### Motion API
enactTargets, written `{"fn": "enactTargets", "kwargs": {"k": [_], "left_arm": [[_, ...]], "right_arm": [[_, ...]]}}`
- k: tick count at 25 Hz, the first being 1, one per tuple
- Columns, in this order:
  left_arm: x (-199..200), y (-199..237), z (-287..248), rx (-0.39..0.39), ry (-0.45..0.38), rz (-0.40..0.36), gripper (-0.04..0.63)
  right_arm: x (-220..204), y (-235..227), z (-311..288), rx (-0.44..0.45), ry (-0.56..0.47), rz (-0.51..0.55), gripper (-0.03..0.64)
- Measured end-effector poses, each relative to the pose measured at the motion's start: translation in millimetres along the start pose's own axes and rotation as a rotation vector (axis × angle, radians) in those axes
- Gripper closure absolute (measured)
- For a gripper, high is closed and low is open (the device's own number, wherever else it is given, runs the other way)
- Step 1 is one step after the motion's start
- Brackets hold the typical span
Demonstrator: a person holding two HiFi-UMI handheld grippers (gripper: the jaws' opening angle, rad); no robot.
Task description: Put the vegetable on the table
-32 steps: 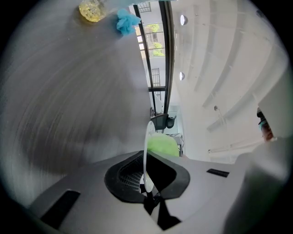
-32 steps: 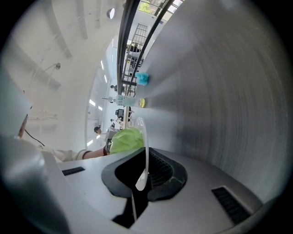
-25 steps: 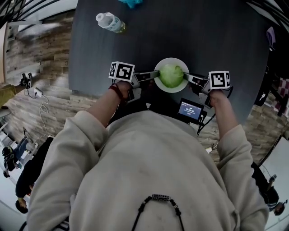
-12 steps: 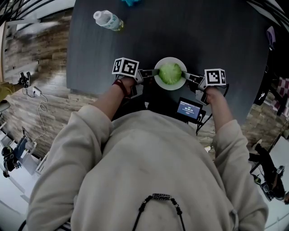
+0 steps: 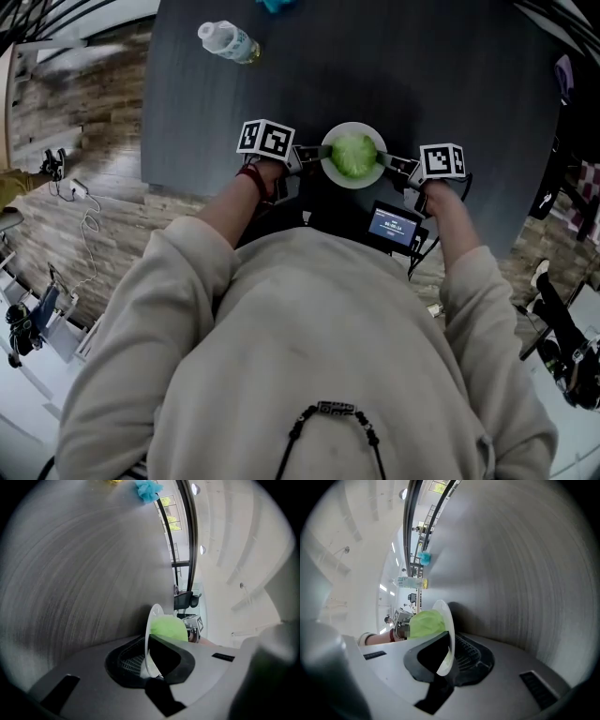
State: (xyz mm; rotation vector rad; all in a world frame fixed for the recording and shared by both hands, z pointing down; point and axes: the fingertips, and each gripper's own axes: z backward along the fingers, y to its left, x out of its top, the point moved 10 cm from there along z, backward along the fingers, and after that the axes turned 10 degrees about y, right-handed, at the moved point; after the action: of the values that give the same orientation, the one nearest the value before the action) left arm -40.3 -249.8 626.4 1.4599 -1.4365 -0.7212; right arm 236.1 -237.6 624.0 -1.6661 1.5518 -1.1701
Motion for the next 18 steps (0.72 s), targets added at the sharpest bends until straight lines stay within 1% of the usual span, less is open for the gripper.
{"fn": "enactTargets", "kwargs": {"k": [4, 9, 12, 14, 16, 18], "left_arm": [[-1.2, -2.9, 0.0, 0.062, 0.015, -0.013, 0.575], [-2.5, -4.9, 1.9, 0.138, 0.025, -0.04, 0.566], [-1.0, -6.4, 2.3, 0.173, 0.031, -0.072, 0.557], [-1.5, -7.0, 5.0, 0.177, 0.039, -0.082, 0.53], [-3.6, -6.8, 13.6, 0.163, 0.041, -0.083, 0.48], [-4.9, -6.4, 23.8, 0.148, 0.027, -0.083, 0.429]], "right_arm": [[-0.8, 1.5, -1.6, -0.046, 0.011, 0.025, 0.589], [-0.4, 7.8, -5.1, -0.147, 0.016, 0.052, 0.578], [2.3, 12.5, -4.4, -0.229, 0.019, 0.099, 0.569], [2.7, 13.4, -4.0, -0.249, 0.02, 0.108, 0.561], [2.3, 16.2, -5.6, -0.238, 0.014, 0.094, 0.546], [2.7, 20.9, -5.6, -0.236, 0.003, 0.086, 0.515]]}}
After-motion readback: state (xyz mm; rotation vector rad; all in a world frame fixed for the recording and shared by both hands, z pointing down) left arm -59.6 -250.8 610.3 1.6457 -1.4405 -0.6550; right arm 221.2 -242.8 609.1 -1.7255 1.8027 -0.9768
